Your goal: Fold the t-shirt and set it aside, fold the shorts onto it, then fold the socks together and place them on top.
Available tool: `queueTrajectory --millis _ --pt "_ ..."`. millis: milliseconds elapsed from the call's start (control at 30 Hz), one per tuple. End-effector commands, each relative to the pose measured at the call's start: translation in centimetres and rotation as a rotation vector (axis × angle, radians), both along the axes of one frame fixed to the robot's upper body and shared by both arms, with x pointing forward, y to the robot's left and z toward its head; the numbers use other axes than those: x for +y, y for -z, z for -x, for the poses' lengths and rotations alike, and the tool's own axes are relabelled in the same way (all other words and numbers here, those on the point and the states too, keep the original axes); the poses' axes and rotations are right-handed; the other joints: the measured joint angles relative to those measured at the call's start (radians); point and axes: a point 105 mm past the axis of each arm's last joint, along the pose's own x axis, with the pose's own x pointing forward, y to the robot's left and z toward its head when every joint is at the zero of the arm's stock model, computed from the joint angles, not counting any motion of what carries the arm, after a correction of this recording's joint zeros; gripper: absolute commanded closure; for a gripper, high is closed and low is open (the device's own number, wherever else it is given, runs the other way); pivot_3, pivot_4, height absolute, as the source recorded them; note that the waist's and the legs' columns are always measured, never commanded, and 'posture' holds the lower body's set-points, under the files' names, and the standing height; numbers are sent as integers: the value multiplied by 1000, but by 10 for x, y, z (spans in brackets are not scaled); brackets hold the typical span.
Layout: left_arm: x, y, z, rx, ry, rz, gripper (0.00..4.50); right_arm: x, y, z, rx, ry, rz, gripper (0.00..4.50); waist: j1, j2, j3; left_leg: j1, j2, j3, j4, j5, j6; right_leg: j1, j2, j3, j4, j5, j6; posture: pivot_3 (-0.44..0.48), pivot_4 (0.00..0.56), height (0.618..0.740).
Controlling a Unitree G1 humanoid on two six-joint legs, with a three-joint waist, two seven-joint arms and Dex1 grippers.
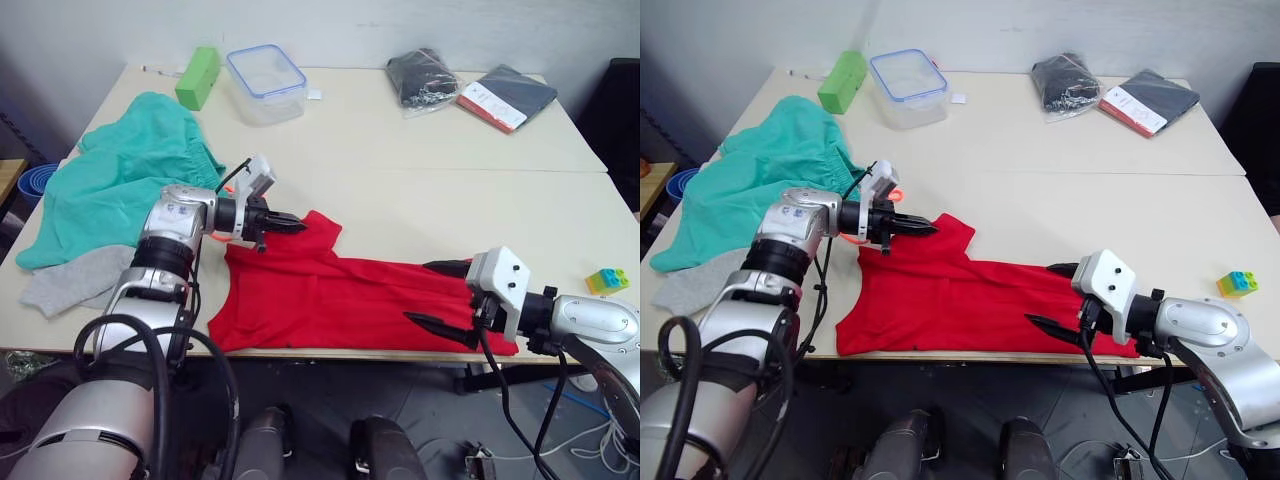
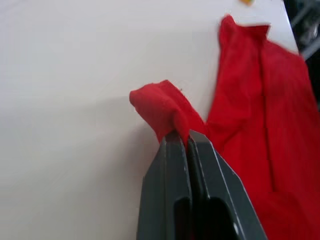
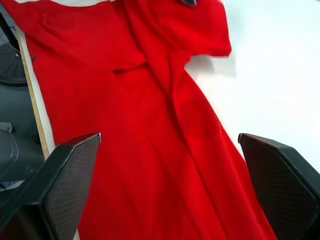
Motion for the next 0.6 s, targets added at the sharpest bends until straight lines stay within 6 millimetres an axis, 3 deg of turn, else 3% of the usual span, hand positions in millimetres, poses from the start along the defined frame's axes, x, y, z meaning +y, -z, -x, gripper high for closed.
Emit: queueTrajectory --millis 33,167,467,600 --pt "10 9 36 -234 232 -134 4450 4 -7 0 -39 -23 -12 0 -3 0 0 0 0 1 0 0 0 0 0 1 -1 0 0 0 150 740" --pt "15 24 57 -350 300 -190 4450 5 -3 -2 -27 -34 -12 0 6 0 0 0 0 0 0 0 0 0 -1 1 0 0 0 0 150 740" --pt "10 26 61 -549 317 -214 4450 3 5 -11 -13 -48 8 0 9 0 0 -1 -1 -3 1 -1 2 3 -3 1 -2 1 0 0 150 740" --pt "12 24 62 -528 307 -205 3532 3 6 -13 -9 -46 16 0 5 0 0 -1 -1 -3 1 -1 2 2 -1 -2 -1 1 0 0 150 740"
